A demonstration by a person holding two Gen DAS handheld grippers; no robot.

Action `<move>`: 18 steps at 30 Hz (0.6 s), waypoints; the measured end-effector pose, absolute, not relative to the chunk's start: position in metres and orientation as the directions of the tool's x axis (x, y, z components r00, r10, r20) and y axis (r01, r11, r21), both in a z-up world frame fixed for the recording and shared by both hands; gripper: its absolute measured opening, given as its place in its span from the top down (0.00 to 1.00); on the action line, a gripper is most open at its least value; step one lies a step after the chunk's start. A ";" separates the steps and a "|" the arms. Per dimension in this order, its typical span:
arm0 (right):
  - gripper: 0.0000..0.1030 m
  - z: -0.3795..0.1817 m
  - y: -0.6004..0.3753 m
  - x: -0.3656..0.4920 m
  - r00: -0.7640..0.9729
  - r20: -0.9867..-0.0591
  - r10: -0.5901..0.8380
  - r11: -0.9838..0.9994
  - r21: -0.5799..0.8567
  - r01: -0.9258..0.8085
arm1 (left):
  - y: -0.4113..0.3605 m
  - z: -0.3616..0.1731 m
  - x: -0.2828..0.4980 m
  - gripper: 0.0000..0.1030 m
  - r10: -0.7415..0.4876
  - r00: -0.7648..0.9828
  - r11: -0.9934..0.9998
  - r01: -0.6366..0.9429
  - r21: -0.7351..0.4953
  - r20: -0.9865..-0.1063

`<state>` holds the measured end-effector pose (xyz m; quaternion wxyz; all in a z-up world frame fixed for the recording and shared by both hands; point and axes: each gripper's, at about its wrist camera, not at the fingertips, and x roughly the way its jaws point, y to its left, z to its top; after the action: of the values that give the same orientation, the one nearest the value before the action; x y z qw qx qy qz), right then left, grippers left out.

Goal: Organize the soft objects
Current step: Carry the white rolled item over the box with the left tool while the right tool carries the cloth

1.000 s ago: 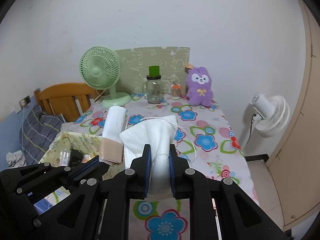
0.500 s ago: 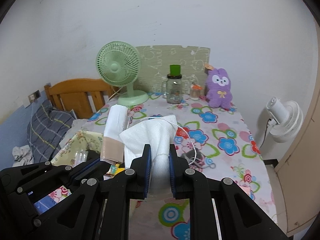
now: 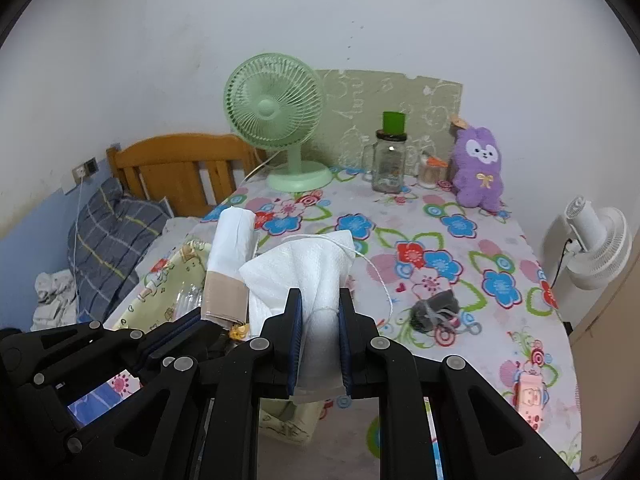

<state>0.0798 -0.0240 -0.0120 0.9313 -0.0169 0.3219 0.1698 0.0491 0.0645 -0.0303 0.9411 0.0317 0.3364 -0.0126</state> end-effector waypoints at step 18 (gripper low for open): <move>0.82 -0.043 0.018 0.095 0.657 -0.681 0.323 0.918 0.057 -0.393 | 0.100 -0.063 0.059 1.00 0.004 0.697 1.000 -0.024 -0.018 -0.717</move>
<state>0.0954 0.0182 -0.0430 0.9090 -0.0477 0.3642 0.1970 0.0588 0.1003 -0.0628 0.9211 -0.0132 0.3891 0.0076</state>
